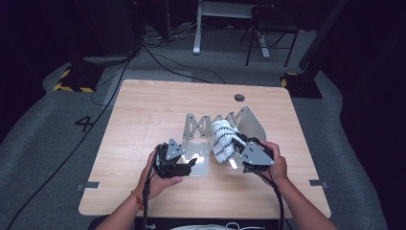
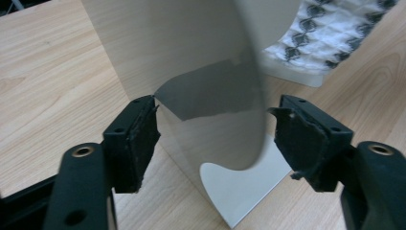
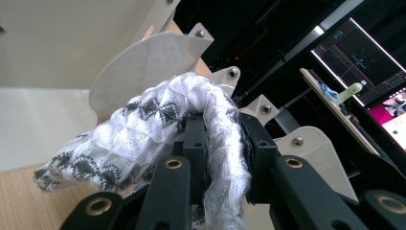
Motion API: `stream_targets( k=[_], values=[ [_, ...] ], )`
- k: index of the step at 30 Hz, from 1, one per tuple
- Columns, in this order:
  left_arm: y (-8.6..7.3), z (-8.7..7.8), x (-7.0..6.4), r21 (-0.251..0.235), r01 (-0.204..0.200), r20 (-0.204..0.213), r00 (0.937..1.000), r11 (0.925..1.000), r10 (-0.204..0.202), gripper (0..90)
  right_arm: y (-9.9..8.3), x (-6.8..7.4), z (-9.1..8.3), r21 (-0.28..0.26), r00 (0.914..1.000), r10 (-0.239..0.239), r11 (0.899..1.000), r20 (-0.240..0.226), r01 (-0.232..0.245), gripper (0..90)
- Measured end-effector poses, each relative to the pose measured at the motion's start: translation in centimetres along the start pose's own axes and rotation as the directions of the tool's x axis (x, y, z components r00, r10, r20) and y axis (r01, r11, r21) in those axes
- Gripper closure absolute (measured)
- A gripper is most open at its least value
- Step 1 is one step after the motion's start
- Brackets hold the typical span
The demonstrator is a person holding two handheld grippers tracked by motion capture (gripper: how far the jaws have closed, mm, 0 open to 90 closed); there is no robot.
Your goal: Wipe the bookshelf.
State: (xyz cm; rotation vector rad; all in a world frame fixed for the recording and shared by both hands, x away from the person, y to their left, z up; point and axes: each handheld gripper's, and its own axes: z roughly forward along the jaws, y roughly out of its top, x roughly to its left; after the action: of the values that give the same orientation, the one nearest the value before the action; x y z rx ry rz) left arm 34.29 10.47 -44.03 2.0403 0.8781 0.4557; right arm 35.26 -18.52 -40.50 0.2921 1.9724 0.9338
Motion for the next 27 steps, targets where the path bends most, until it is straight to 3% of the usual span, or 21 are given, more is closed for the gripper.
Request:
stream_targets(
  k=[6,9,13,17,24,27],
  values=[
    [0.3,0.0,-1.1,-0.011,-0.041,0.034,0.9986,0.9991,0.041,35.6,0.8,-0.6,-1.1,-0.049,0.9994,0.03,0.998,0.015,-0.029,76.4],
    [0.5,0.3,-1.8,-0.005,-0.074,0.032,0.9967,0.9972,0.074,35.9,1.3,-0.9,-1.8,-0.082,0.9988,0.049,0.995,0.01,-0.048,76.4],
    [0.4,0.7,-2.0,0.007,-0.084,0.033,0.996,0.9965,0.083,35.6,2.1,-0.7,-2.6,-0.123,0.9982,0.059,0.991,-0.006,-0.06,76.4],
    [0.1,1.2,-1.8,0.011,-0.07,0.036,0.9969,0.9975,0.07,34.7,2.8,0.2,-2.3,-0.138,0.9994,0.026,0.99,-0.024,-0.03,76.5],
    [-0.5,2.5,-1.9,0.022,-0.07,-0.004,0.9976,0.9973,0.07,31.7,2.9,2.4,-0.3,-0.115,0.9971,-0.037,0.993,-0.066,0.029,76.6],
    [-0.8,2.9,-1.7,0.03,-0.054,-0.002,0.9985,0.9981,0.054,31.5,2.9,3.3,0.6,-0.101,0.9933,-0.059,0.994,-0.099,0.049,76.7]
  ],
)
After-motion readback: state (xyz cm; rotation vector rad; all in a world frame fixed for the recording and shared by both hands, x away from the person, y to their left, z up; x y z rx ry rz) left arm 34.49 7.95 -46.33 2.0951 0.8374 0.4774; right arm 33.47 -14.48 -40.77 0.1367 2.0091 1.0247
